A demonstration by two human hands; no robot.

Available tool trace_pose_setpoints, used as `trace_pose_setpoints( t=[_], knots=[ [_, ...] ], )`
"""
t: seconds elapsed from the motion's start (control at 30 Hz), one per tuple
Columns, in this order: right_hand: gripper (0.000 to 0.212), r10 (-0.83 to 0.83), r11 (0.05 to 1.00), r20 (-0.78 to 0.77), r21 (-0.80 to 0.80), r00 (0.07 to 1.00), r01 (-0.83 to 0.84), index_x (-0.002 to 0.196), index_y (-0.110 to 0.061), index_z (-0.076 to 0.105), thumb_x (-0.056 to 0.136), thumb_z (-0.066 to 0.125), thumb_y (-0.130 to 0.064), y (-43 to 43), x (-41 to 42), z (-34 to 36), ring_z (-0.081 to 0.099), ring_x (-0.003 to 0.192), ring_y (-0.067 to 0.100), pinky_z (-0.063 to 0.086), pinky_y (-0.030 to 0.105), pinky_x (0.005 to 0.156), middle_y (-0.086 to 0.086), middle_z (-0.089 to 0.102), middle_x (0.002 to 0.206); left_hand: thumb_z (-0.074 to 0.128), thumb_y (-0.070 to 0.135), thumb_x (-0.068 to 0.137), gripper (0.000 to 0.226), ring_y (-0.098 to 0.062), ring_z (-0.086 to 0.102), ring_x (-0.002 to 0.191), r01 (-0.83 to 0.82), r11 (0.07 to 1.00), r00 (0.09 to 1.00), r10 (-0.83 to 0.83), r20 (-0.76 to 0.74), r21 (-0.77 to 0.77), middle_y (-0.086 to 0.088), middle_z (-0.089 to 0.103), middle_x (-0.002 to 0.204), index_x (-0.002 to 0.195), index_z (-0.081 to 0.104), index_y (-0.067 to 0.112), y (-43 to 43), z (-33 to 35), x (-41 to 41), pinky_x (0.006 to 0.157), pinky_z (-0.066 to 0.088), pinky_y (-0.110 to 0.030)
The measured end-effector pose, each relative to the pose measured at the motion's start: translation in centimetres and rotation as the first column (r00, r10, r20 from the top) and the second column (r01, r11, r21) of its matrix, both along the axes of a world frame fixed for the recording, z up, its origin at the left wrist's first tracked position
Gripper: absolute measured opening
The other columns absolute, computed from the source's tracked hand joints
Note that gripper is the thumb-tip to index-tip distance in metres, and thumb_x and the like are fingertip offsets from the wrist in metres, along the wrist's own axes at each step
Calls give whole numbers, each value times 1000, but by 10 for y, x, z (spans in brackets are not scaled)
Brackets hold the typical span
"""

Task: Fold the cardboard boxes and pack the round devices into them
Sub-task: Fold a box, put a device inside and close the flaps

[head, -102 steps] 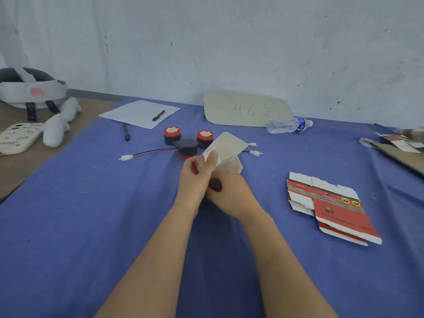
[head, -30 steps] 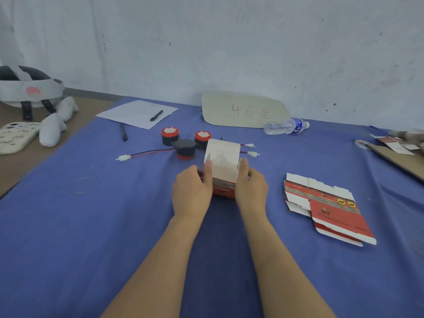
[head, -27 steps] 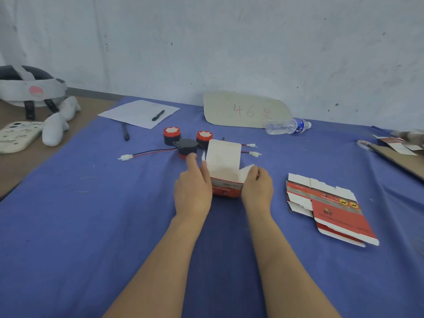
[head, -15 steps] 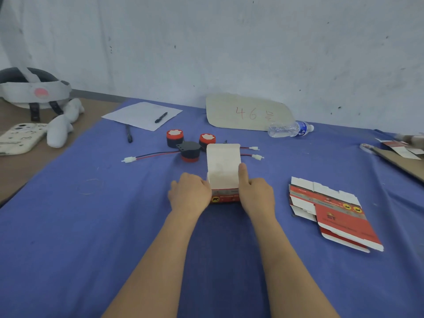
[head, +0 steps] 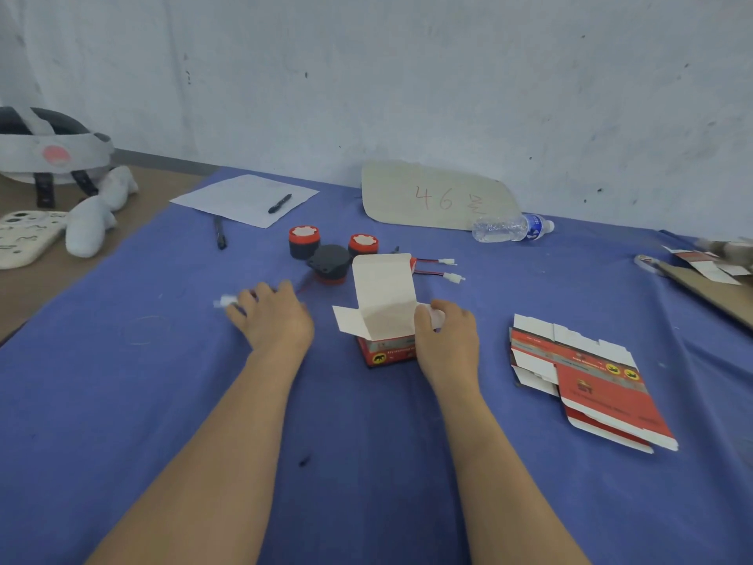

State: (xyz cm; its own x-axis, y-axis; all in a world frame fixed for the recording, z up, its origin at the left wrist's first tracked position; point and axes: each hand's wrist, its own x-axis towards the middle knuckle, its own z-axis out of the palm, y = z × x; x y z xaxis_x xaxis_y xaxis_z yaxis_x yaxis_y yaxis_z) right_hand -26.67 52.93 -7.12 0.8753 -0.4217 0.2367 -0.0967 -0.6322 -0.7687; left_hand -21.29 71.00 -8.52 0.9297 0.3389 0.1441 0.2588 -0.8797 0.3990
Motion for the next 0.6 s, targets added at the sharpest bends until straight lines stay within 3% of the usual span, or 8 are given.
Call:
trace_pose_setpoints(
  t=[0.1, 0.2, 0.27, 0.33, 0.4, 0.47, 0.53, 0.6],
  knots=[
    [40, -41, 998, 36, -36, 999, 42, 133, -15, 50, 97, 45, -33, 2, -2, -1, 33, 130, 25, 36, 31, 98, 6, 39, 142, 35, 28, 102, 27, -29, 46, 107, 13, 999, 994, -10, 109, -29, -8, 61, 103, 104, 59, 15, -7, 5, -6, 100, 24, -42],
    [47, -67, 980, 196, -171, 978, 102, 139, -20, 44, 95, 51, -34, 8, -7, 3, 20, 138, 23, 25, 37, 112, 4, 30, 151, 33, 19, 101, 23, -24, 47, 85, -17, 906, 915, 185, 358, -424, -7, 56, 91, 90, 53, 18, -10, 31, -16, 86, 26, -38],
    [52, 34, 971, 346, -234, 938, 52, 142, -25, 41, 93, 56, -33, 15, -10, 8, 21, 136, 21, 21, 34, 114, 2, 32, 150, 35, 16, 101, 24, -11, 43, 83, 157, 794, 768, 275, 578, -587, -5, 54, 96, 91, 57, 15, -12, 60, -24, 88, 37, -38],
    [61, 203, 958, 431, -275, 879, -87, 145, -33, 33, 91, 60, -32, 24, -14, 13, 24, 131, 15, 13, 11, 108, -1, 34, 148, 40, 13, 98, 23, -4, 46, 82, 423, 756, 587, 191, 787, -499, -1, 55, 97, 89, 60, 7, -19, 94, -39, 87, 45, -38],
    [74, 312, 945, 476, -242, 822, -219, 145, -47, 18, 88, 64, -31, 31, -17, 19, 34, 125, 12, 16, -4, 94, -7, 32, 148, 44, 14, 90, 25, -12, 54, 82, 575, 779, 483, -77, 872, -250, -1, 64, 89, 82, 64, 3, -30, 119, -57, 81, 48, -39],
    [76, 304, 951, 526, -123, 794, -282, 139, -53, 23, 83, 68, -27, 32, -21, 24, 50, 107, 6, 32, -2, 80, -12, 36, 141, 47, 15, 83, 24, -20, 59, 78, 668, 744, 415, -360, 835, -11, -3, 68, 78, 71, 66, 4, -45, 132, -71, 77, 46, -42],
    [52, 248, 948, 530, 40, 811, -316, 127, -34, 44, 79, 62, -29, 31, -22, 27, 53, 88, -2, 41, 6, 71, -13, 49, 120, 48, 16, 79, 24, -23, 60, 79, 772, 632, 377, -543, 750, 70, -4, 68, 75, 69, 67, 4, -64, 133, -82, 79, 44, -42],
    [34, 215, 952, 475, 93, 853, -292, 114, -17, 54, 82, 57, -25, 26, -21, 29, 50, 86, -2, 38, 8, 73, -15, 52, 100, 48, 18, 77, 26, -24, 60, 89, 834, 547, 365, -646, 670, 73, -5, 69, 80, 72, 68, 3, -83, 125, -90, 86, 42, -40]
  ],
)
